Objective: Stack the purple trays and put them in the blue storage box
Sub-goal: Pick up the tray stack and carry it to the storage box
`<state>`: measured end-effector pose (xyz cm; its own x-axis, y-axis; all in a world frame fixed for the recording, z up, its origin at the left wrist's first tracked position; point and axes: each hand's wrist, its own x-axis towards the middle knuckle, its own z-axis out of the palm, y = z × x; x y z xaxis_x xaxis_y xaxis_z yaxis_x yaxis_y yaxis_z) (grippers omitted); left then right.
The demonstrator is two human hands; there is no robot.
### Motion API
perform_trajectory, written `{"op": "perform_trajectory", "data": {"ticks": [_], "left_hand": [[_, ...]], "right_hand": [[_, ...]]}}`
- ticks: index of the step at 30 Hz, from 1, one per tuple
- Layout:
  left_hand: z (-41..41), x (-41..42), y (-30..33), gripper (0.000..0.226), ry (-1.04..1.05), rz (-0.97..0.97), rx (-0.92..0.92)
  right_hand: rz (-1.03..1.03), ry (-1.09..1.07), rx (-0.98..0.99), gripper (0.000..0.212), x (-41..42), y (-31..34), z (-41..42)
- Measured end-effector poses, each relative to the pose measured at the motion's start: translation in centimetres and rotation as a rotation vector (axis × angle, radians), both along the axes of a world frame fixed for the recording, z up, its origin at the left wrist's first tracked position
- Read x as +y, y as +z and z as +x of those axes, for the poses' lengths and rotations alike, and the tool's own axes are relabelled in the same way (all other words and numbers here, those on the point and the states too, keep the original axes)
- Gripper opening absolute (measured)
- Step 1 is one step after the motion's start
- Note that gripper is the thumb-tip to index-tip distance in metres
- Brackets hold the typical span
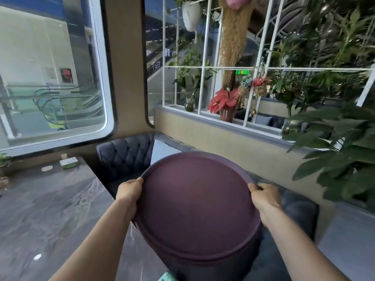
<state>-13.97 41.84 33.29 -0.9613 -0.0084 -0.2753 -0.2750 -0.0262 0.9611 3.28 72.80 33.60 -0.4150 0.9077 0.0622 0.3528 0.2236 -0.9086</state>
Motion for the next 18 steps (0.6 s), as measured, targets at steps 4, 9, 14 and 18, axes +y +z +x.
{"op": "perform_trajectory", "data": {"ticks": [4, 9, 14, 18], "left_hand": [[1.2, 2.6, -0.1, 0.048, -0.101, -0.054, 0.036], [3.3, 7.8, -1.1, 0.077, -0.295, -0.165, 0.195], [5.6, 14.6, -2.5, 0.088, -0.543, -0.254, 0.227], [10.1, 21.3, -3.9, 0.094, -0.779, -0.239, 0.267]], "right_hand": [[-0.090, 0.027, 0.002, 0.029, 1.2, -0.4, 1.7], [-0.093, -0.070, -0.035, 0.048, 2.3, -1.0, 5.9], [-0.093, -0.367, -0.035, 0.044, 3.7, -1.7, 13.5], [-0.067, -0.658, -0.035, 0.036, 3.0, -2.2, 22.2]]}}
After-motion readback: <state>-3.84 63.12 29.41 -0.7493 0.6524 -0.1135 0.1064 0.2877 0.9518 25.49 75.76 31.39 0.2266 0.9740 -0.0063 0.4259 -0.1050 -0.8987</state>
